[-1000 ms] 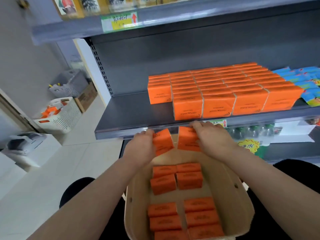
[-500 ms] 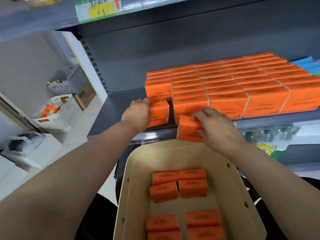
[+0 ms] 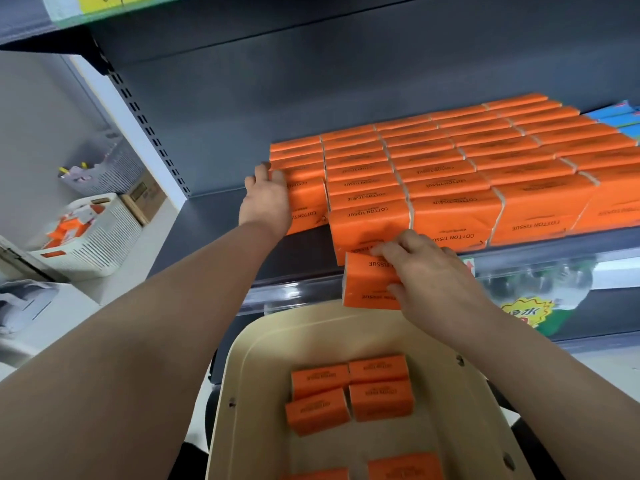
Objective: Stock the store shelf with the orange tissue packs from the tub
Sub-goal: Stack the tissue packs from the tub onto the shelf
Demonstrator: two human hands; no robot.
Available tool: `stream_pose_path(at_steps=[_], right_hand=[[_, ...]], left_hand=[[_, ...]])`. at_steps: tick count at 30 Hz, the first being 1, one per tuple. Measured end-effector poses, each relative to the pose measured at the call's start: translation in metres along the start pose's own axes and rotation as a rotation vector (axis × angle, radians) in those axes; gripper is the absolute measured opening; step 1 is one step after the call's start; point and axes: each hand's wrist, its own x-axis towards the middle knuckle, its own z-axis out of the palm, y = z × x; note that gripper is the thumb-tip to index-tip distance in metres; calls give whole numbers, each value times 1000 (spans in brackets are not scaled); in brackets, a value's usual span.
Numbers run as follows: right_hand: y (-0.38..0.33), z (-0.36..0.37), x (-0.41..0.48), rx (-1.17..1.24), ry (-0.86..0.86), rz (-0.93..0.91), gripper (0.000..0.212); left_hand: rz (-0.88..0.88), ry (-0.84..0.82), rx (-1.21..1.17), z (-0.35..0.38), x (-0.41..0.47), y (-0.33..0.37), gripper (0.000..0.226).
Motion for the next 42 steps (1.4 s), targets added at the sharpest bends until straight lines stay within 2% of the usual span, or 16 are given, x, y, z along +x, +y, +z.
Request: stream_pose_path(at_steps=[10, 15, 19, 24, 28, 32, 42], right_hand=[[0, 4, 3, -4, -36, -35, 55], [-12, 4, 6, -5, -49, -60, 55], [-25, 6, -3, -48, -69, -98, 54], [-53, 2, -9, -9, -76, -139, 54], [-86, -7, 20, 56, -74, -167, 53], [-106, -17, 73, 17, -22, -167, 53], [-94, 10, 161, -100, -63, -54, 52]], left_hand=[[17, 25, -95, 3, 5, -6, 50], [76, -28, -130, -21, -39, -30, 39], [127, -109, -40, -37, -87, -57, 34], [15, -120, -80, -40, -131, -88, 33], [-35, -130, -113, -32, -146, -101, 34], [-41, -110, -59, -19, -142, -105, 30], [-27, 33, -111, -9, -112, -93, 34]])
